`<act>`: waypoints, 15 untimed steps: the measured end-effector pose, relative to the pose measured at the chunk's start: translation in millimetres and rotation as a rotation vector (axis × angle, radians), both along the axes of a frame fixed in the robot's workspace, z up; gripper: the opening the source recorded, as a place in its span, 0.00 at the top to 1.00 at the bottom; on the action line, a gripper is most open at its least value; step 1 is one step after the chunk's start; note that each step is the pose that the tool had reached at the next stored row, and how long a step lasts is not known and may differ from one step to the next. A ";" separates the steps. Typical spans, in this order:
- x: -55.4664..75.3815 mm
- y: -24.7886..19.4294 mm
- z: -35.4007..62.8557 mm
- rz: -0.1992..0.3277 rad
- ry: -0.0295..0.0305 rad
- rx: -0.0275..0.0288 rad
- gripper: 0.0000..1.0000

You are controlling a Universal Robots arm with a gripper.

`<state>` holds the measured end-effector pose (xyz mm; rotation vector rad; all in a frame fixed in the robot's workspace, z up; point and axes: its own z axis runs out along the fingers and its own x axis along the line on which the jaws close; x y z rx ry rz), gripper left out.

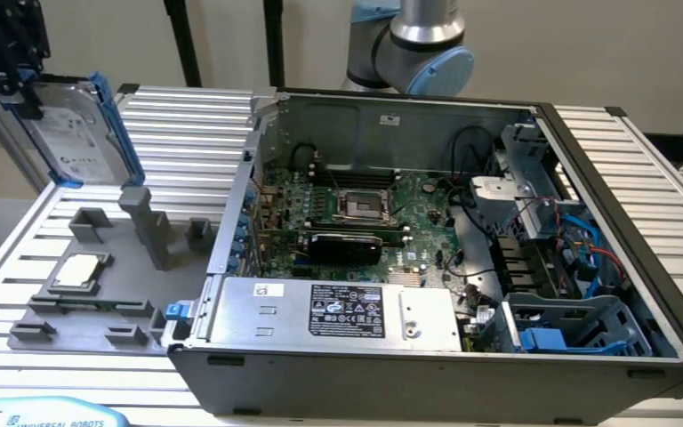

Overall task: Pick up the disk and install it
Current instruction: 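Pick up the disk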

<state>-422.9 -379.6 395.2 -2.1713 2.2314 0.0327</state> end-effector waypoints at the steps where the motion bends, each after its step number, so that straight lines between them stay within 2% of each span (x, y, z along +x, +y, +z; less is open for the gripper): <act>1: 1.5 0.0 4.6 0.000 0.0000 0.0001 0.67; 6: 15.6 0.0 27.4 0.000 0.0007 0.0000 0.67; 15: 56.2 -0.9 66.9 0.001 0.0075 0.0014 0.67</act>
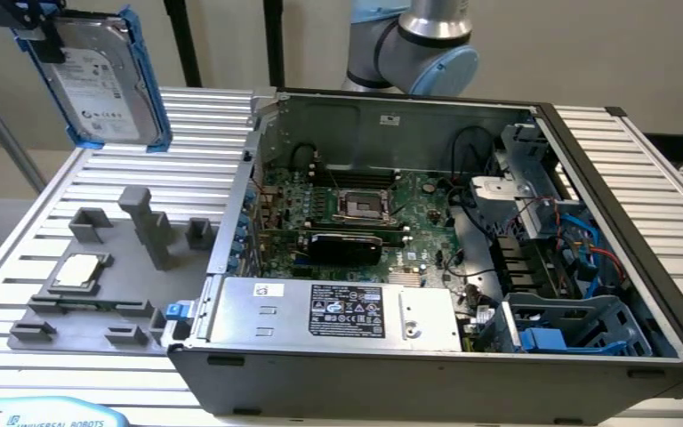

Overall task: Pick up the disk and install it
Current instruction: 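Pick up the disk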

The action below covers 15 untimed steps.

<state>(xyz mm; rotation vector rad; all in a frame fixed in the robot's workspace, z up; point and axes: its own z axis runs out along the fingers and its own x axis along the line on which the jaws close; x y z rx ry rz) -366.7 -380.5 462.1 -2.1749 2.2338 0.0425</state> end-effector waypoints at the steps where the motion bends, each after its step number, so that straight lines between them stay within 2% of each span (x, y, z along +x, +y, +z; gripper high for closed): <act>1: 4.5 -0.4 3.4 0.000 0.0009 0.0001 0.67; 6: 27.4 -3.7 15.5 0.000 0.0095 0.0000 0.67; 15: 68.4 -11.8 25.8 0.000 0.0277 0.0001 0.67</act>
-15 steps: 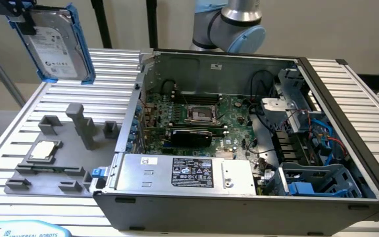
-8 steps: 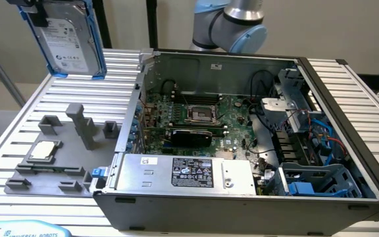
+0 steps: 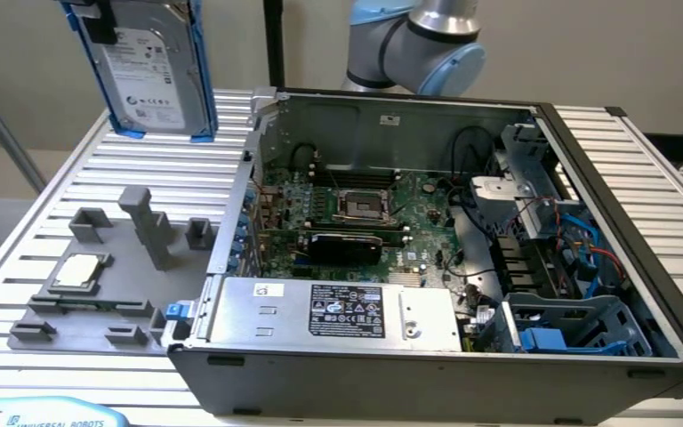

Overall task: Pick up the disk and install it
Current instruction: 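Pick up the disk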

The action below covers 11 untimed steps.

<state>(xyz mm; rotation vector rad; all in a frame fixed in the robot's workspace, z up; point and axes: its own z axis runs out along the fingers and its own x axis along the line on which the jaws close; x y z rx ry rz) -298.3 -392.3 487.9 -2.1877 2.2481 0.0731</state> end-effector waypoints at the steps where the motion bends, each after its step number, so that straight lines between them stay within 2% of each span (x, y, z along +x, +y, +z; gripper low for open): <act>1: 4.2 -0.9 0.8 0.000 0.0018 0.0000 0.67; 5: 22.6 -5.0 3.6 0.000 0.0087 -0.0001 0.67; 11: 49.8 -12.4 4.4 0.000 0.0113 0.0000 0.67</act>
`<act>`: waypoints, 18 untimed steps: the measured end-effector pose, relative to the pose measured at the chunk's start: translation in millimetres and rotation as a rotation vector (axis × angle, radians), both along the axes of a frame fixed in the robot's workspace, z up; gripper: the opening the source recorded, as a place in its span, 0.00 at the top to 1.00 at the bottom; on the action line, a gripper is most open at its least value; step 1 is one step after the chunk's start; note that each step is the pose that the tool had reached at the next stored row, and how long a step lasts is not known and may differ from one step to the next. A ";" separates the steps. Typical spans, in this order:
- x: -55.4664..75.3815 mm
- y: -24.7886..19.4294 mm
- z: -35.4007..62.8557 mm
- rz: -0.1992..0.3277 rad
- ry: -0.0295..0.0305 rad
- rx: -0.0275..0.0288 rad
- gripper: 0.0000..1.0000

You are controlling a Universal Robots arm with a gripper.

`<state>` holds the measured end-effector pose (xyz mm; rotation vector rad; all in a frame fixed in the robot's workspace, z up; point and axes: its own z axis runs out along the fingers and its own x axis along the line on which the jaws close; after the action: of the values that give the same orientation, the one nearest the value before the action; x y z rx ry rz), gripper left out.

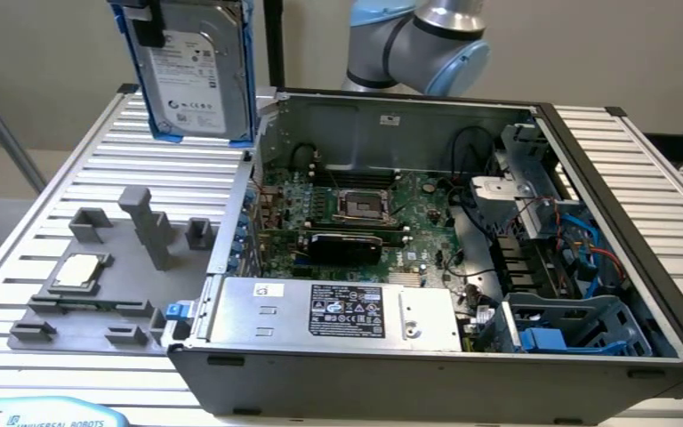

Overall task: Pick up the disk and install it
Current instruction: 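Pick up the disk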

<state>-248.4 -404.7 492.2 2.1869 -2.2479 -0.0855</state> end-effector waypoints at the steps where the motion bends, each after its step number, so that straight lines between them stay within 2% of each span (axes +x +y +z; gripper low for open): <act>1: 4.5 -1.3 0.1 0.000 0.0001 -0.0001 0.67; 7: 30.0 -11.6 0.1 0.000 0.0001 0.0000 0.67; 18: 69.8 -35.1 -0.2 0.000 -0.0004 0.0000 0.67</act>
<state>-178.7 -439.8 492.0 2.1872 -2.2480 -0.0850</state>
